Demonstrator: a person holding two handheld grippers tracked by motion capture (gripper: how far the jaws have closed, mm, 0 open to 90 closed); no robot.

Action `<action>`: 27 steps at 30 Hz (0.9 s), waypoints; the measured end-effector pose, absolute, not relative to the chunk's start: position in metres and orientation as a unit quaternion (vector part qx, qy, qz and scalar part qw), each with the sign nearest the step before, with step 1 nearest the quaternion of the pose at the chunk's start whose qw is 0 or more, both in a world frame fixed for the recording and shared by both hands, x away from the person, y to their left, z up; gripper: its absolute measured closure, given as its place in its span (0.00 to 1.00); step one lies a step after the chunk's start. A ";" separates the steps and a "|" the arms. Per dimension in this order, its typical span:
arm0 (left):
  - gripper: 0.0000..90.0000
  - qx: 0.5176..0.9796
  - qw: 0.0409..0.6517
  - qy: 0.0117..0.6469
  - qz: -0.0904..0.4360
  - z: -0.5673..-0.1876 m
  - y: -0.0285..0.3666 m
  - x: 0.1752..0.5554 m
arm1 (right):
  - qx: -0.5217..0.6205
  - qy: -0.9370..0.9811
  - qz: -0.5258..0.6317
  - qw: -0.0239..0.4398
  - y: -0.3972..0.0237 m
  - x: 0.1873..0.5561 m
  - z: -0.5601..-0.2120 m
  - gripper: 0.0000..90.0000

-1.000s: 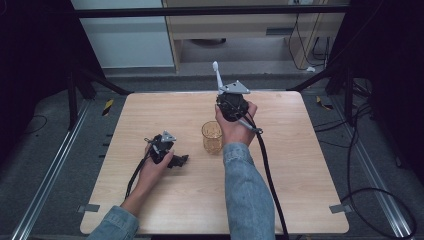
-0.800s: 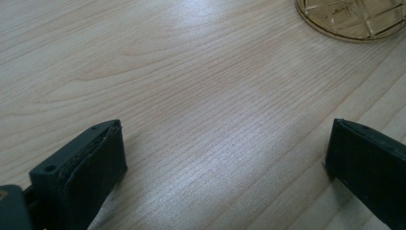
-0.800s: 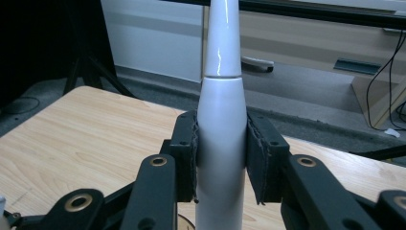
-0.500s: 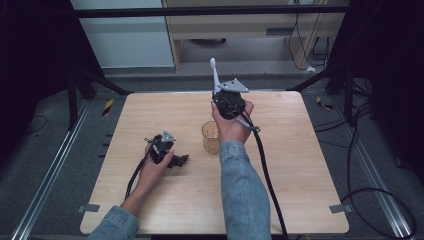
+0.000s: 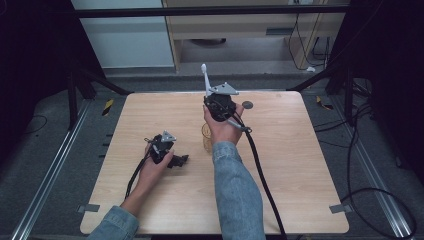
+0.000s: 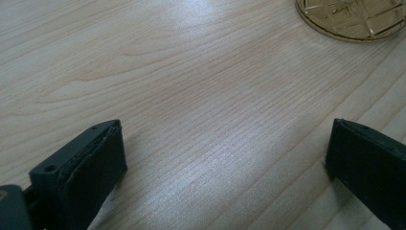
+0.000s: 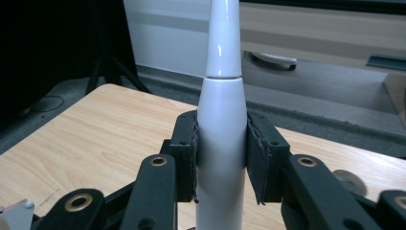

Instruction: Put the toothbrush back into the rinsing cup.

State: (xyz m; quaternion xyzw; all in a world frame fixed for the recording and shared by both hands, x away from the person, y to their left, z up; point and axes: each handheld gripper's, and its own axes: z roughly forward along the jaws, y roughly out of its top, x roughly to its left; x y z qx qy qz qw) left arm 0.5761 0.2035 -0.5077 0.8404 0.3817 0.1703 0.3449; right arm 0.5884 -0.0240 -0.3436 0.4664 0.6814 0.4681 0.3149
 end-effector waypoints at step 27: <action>0.00 0.841 0.345 0.381 0.169 -0.508 0.204 0.576 | 0.469 0.714 0.439 0.279 -0.023 0.596 -0.379 0.74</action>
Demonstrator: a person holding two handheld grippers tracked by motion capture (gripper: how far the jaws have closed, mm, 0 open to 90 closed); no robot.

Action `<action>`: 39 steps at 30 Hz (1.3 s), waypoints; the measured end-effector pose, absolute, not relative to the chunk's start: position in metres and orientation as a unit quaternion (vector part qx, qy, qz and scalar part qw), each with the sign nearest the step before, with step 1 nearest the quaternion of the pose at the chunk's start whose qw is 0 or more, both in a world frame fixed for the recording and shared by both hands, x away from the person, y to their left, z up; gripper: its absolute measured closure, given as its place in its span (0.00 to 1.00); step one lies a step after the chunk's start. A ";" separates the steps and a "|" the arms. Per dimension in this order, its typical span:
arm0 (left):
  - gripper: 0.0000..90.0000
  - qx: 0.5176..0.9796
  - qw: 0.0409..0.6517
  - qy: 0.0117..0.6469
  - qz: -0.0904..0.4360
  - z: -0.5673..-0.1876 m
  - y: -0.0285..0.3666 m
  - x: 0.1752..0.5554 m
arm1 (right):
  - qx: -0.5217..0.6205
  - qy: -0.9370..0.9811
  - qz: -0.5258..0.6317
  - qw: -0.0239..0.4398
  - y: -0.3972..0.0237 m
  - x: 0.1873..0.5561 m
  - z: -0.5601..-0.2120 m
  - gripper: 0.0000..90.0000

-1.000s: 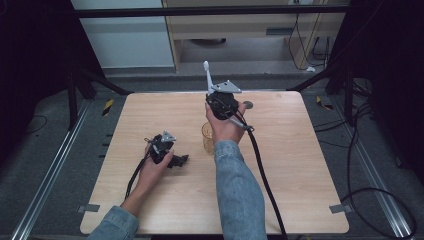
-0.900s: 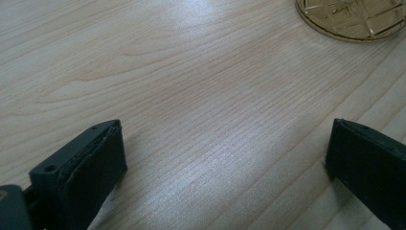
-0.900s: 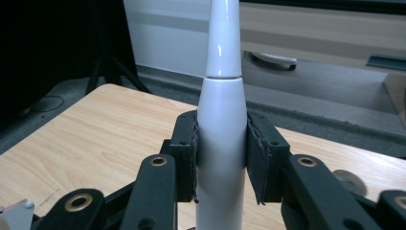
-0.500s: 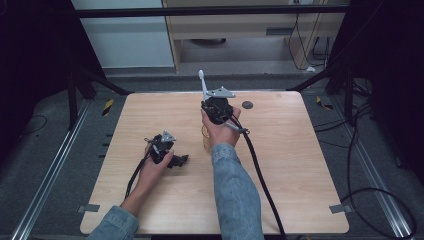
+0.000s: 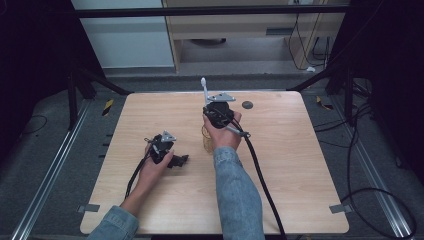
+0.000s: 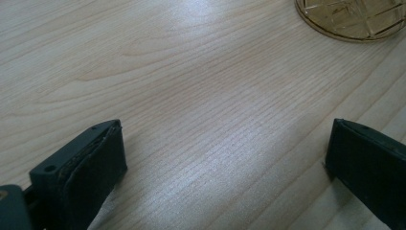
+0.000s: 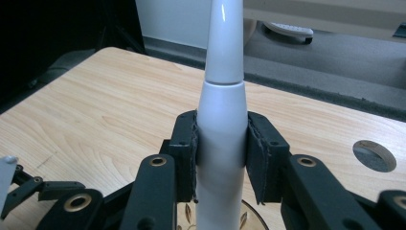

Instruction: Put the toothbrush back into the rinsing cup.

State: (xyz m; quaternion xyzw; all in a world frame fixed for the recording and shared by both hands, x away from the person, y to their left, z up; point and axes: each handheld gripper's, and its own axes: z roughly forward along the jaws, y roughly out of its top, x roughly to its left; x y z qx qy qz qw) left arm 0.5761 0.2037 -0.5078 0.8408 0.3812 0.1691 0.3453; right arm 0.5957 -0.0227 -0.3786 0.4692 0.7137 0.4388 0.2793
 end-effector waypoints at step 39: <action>0.00 0.841 0.345 0.380 0.169 -0.508 0.204 0.576 | 0.478 0.748 0.378 0.261 -0.025 0.594 -0.398 0.74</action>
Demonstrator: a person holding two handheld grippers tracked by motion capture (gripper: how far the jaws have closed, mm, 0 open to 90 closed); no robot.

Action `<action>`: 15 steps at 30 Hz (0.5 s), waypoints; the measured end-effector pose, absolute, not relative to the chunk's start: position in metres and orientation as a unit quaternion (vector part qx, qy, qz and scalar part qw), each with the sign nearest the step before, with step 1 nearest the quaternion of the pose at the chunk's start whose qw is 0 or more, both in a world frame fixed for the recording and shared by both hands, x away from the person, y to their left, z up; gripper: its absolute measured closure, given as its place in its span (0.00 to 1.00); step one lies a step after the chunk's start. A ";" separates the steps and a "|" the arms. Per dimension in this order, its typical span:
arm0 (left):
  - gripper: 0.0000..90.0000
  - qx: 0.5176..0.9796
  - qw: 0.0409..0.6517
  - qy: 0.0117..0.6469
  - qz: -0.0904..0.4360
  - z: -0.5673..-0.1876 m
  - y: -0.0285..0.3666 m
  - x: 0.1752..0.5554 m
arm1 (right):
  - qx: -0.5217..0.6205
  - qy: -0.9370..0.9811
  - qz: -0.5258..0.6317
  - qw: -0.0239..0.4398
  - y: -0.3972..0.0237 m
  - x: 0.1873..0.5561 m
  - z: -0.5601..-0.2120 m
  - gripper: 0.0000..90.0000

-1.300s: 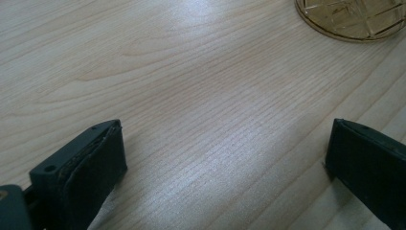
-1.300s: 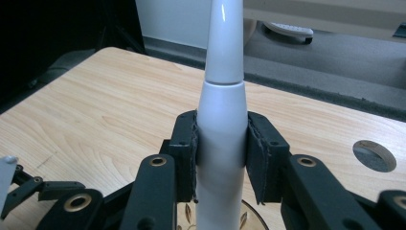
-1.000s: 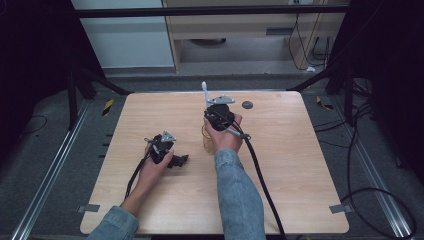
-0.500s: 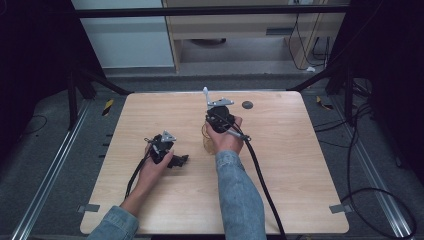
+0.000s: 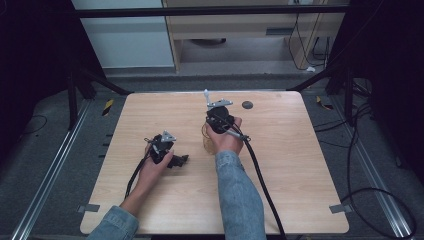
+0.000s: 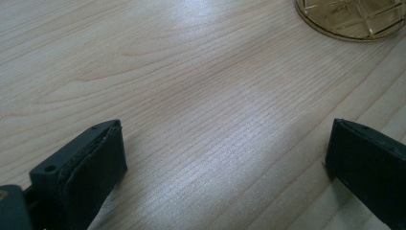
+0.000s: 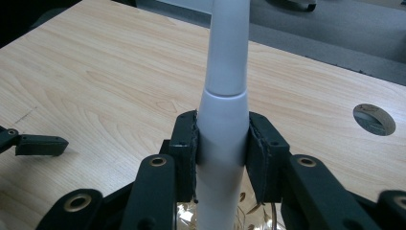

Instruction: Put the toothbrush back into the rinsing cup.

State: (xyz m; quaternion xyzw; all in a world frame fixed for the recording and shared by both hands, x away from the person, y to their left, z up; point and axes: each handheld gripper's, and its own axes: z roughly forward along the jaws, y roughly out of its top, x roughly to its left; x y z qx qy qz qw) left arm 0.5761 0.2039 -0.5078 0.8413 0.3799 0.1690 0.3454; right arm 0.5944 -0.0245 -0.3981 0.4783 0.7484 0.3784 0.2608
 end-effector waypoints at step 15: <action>0.00 0.842 0.346 0.379 0.168 -0.508 0.204 0.576 | 0.481 0.751 0.372 0.259 -0.025 0.595 -0.399 0.74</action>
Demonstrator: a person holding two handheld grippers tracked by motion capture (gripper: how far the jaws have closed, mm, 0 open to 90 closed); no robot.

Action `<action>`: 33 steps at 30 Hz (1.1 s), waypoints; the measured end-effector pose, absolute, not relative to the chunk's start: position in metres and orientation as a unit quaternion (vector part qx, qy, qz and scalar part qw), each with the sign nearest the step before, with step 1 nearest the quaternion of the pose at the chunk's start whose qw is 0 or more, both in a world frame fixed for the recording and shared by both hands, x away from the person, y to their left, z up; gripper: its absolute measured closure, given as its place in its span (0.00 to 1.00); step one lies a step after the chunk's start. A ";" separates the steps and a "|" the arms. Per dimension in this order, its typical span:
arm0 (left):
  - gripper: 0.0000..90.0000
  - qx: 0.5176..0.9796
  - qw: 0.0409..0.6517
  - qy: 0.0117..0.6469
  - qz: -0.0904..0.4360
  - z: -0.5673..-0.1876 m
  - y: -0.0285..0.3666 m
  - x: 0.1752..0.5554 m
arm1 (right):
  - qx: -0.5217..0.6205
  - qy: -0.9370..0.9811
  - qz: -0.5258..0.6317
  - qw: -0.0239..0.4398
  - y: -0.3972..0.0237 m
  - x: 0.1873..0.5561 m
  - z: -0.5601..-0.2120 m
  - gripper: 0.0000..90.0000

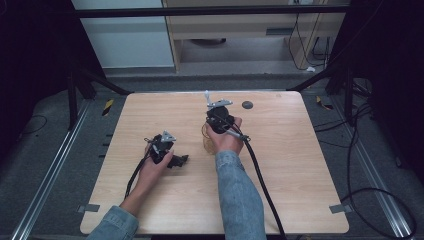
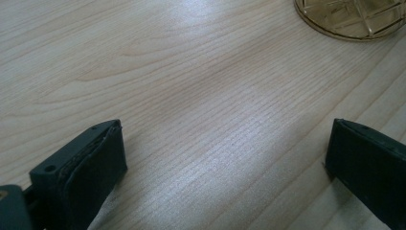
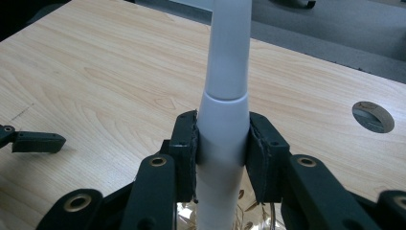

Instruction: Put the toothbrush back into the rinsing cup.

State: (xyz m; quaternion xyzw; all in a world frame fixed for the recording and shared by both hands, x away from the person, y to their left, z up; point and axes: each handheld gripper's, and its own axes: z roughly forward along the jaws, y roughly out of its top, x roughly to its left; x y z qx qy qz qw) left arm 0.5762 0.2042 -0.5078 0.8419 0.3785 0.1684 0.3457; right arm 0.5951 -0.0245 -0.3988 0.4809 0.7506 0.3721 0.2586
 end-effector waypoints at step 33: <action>0.00 0.844 0.346 0.375 0.167 -0.508 0.205 0.576 | 0.482 0.759 0.359 0.253 -0.019 0.600 -0.404 0.74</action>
